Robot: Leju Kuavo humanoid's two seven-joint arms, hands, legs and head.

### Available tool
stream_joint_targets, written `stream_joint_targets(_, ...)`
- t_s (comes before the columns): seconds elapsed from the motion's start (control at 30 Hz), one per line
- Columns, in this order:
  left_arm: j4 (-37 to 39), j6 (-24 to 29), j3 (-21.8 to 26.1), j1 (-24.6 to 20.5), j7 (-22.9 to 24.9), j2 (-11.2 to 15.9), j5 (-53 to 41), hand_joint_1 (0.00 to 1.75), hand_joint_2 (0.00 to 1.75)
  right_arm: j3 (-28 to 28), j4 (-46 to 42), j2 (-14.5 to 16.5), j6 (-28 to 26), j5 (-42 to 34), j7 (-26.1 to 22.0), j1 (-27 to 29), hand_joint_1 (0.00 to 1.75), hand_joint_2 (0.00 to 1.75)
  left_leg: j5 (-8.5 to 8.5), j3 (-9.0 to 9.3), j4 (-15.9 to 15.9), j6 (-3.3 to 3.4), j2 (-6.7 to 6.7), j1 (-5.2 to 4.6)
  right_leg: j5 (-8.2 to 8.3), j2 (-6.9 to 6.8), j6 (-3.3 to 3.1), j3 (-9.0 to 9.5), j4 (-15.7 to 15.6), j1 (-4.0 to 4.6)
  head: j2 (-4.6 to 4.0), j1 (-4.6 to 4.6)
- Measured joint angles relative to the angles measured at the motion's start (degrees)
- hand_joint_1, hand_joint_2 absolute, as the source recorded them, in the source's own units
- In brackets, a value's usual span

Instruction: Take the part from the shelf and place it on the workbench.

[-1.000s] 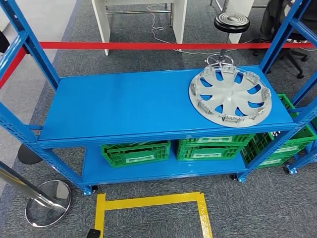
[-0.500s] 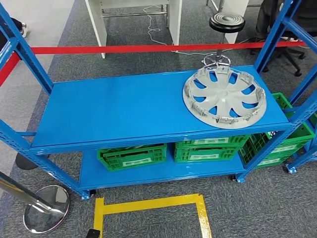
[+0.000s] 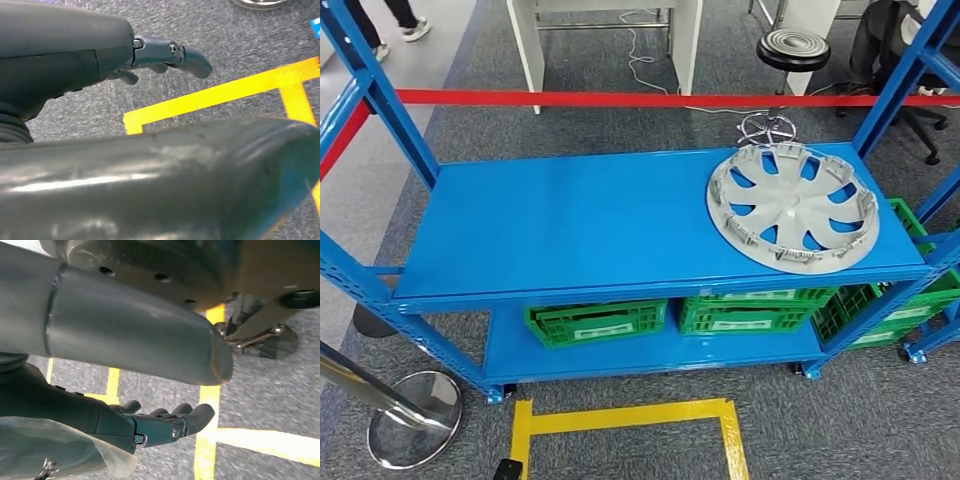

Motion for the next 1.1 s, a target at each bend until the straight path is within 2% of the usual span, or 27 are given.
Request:
stream_joint_targets(0.03,0.00,0.01,0.00,-0.05,0.02,0.01,-0.02,0.00,0.00,0.00,0.00,0.00,0.01,-0.02,-0.02,-0.04,0.00,0.00,-0.17,0.06,0.07,-0.27,0.01,-0.11,0.19,0.04,-0.23,0.85,-1.62,0.05,0.00,-0.07)
stream_joint_targets(0.13,0.00,0.03,0.00,-0.14,0.05,0.06,-0.07,0.00,0.00,-0.01,-0.01,-0.02,-0.03,-0.06,-0.09,0.12,0.00,0.00,-0.51,0.18,0.19,-0.97,0.02,-0.18,-0.35,0.13,-1.03,1.39,-2.25,-0.03,0.00,-0.25)
stream_joint_targets(0.17,0.00,0.06,0.00,-0.14,0.05,0.07,-0.08,0.00,0.00,-0.01,-0.01,-0.03,-0.05,-0.07,-0.12,0.15,0.00,0.00,-1.09,0.00,0.92,-1.27,0.03,-0.16,-0.41,0.09,-1.37,1.61,-2.39,-0.13,0.00,-0.37)
stream_joint_targets(0.23,0.00,0.10,0.00,-0.16,0.05,0.09,-0.10,0.00,0.00,-0.01,-0.01,-0.02,-0.08,-0.08,-0.18,0.07,0.00,0.00,-3.75,-2.13,5.85,-1.85,0.04,-0.04,-0.58,-0.05,-2.00,2.12,-2.65,-0.30,0.00,-0.63)
stream_joint_targets(0.3,0.00,0.12,0.00,-0.13,0.05,0.10,-0.11,0.00,0.00,-0.01,-0.01,-0.02,-0.07,-0.09,-0.20,0.02,0.00,0.00,-6.80,-6.24,13.80,-2.18,0.04,0.05,-0.87,-0.12,-2.36,2.41,-2.65,-0.25,0.00,-0.77)
stream_joint_targets(0.33,0.00,0.11,0.01,-0.05,0.05,0.10,-0.10,0.00,0.00,-0.01,-0.01,-0.02,-0.07,-0.09,-0.20,0.04,0.00,0.00,-7.19,-7.81,16.43,-2.23,0.04,0.07,-1.02,-0.10,-2.43,2.60,-2.65,-0.23,0.00,-0.78)
stream_joint_targets(0.37,0.00,0.11,0.01,0.03,0.04,0.10,-0.10,0.00,0.00,-0.01,-0.01,-0.02,-0.07,-0.09,-0.19,0.08,0.00,0.00,-6.33,-8.48,16.96,-2.21,0.04,0.08,-1.19,-0.04,-2.42,2.84,-2.64,-0.22,0.00,-0.78)
stream_joint_targets(0.4,0.00,0.10,0.02,0.08,0.02,0.11,-0.06,0.00,0.00,-0.01,-0.01,-0.02,-0.07,-0.09,-0.19,0.10,0.00,0.00,-4.36,-8.06,15.16,-2.09,0.04,0.07,-1.41,0.03,-2.35,3.17,-2.64,-0.21,0.00,-0.78)
stream_joint_targets(0.47,0.00,0.05,0.03,0.07,-0.17,0.13,0.03,0.00,0.00,-0.01,0.00,-0.02,-0.08,-0.08,-0.19,0.11,0.00,0.00,0.31,-5.15,7.56,-1.47,0.05,-0.04,-1.96,0.13,-2.08,3.82,-2.68,-0.14,0.00,-0.78)
stream_joint_targets(0.5,0.00,0.03,0.04,0.01,-0.33,0.11,0.08,0.00,0.00,-0.01,0.01,-0.01,-0.08,-0.05,-0.19,0.08,0.00,0.00,1.49,-3.71,4.09,-1.12,0.05,-0.14,-2.27,0.16,-1.83,3.97,-2.69,-0.04,0.00,-0.79)
stream_joint_targets(0.57,0.00,-0.01,0.04,-0.14,-0.63,0.07,0.05,0.00,0.00,-0.01,0.02,0.00,-0.07,0.09,-0.17,0.03,0.00,0.00,1.54,-2.35,0.85,-0.52,0.01,-0.36,-2.50,0.07,-1.13,4.18,-2.75,0.05,0.00,-0.76)
stream_joint_targets(0.67,0.00,0.00,0.06,-0.13,-0.83,-0.02,0.02,0.00,0.00,0.01,0.02,0.00,-0.08,0.28,-0.20,-0.05,0.00,0.00,1.41,-1.57,-0.10,0.39,-0.12,-0.16,-2.62,-0.03,-0.08,4.54,-1.98,-0.01,-0.01,-0.66)
stream_joint_targets(0.7,0.00,0.01,0.07,-0.14,-0.82,-0.03,0.00,0.00,0.00,0.01,0.02,0.00,-0.09,0.30,-0.22,-0.14,0.00,0.00,1.41,-1.22,-0.21,0.62,-0.11,-0.03,-3.49,-0.02,0.17,3.82,-0.67,-0.03,-0.01,-0.49)
stream_joint_targets(0.77,0.00,0.13,0.07,-0.23,-0.64,-0.09,-0.11,0.00,0.00,0.01,0.02,-0.01,-0.11,0.28,-0.26,-0.30,0.00,0.00,1.30,-0.85,-0.26,0.86,-0.04,0.07,-6.56,0.01,0.55,0.62,5.16,-0.06,-0.01,-0.17)
stream_joint_targets(0.8,0.00,0.20,0.07,-0.27,-0.44,-0.13,-0.20,0.00,0.00,0.01,0.02,-0.02,-0.11,0.27,-0.26,-0.32,0.00,0.00,1.14,-0.77,-0.23,0.94,-0.02,0.06,-8.10,0.01,0.72,-1.68,8.94,-0.08,0.00,-0.10)
stream_joint_targets(0.83,0.00,0.27,0.07,-0.25,-0.21,-0.15,-0.30,0.00,0.00,0.01,0.02,-0.02,-0.11,0.27,-0.26,-0.25,0.00,0.00,0.94,-0.62,-0.22,0.98,-0.01,0.04,-8.87,0.01,0.84,-3.68,11.77,-0.08,0.00,-0.09)
stream_joint_targets(0.87,0.00,0.32,0.07,-0.20,-0.03,-0.16,-0.40,0.00,0.00,0.01,0.02,-0.02,-0.11,0.26,-0.25,-0.13,0.00,0.00,0.67,-0.36,-0.20,0.98,-0.03,0.03,-8.46,0.00,0.90,-4.89,12.79,-0.08,0.00,-0.07)
stream_joint_targets(0.9,0.00,0.33,0.07,-0.14,0.12,-0.17,-0.49,0.00,0.00,0.00,0.02,-0.03,-0.11,0.25,-0.25,-0.02,0.00,0.00,0.36,0.04,-0.20,0.93,-0.08,0.04,-6.86,0.00,0.88,-5.06,11.70,-0.08,0.00,-0.07)
stream_joint_targets(0.97,0.01,0.35,0.07,-0.06,0.17,-0.25,-0.61,0.00,0.00,0.00,0.02,-0.07,-0.11,0.23,-0.25,0.07,0.00,0.00,-0.39,1.04,-0.22,0.66,-0.16,0.08,-1.75,0.01,0.58,-2.76,4.64,-0.05,0.00,-0.07)
stream_joint_targets(1.0,0.01,0.37,0.07,-0.11,0.18,-0.29,-0.64,0.00,0.00,0.01,0.02,-0.10,-0.11,0.22,-0.25,0.03,0.00,0.00,-0.75,1.38,-0.18,0.41,-0.17,0.05,-0.49,-0.02,0.30,-1.66,1.32,0.06,0.00,-0.08)
stream_joint_targets(1.03,0.01,0.38,0.07,-0.19,0.19,-0.32,-0.66,0.00,0.00,0.01,0.03,-0.12,-0.12,0.20,-0.26,0.00,0.00,0.00,-1.06,1.50,-0.15,0.11,-0.15,0.01,0.26,-0.03,-0.12,-0.73,-0.85,0.19,0.00,-0.12)
stream_joint_targets(1.1,0.02,0.42,0.07,-0.23,0.29,-0.34,-0.69,0.00,0.00,0.01,0.04,-0.14,-0.12,0.14,-0.25,0.07,0.00,0.00,-1.37,1.59,-0.06,-0.52,-0.11,-0.09,0.10,-0.08,-1.06,-0.30,-1.77,0.43,0.00,-0.21)
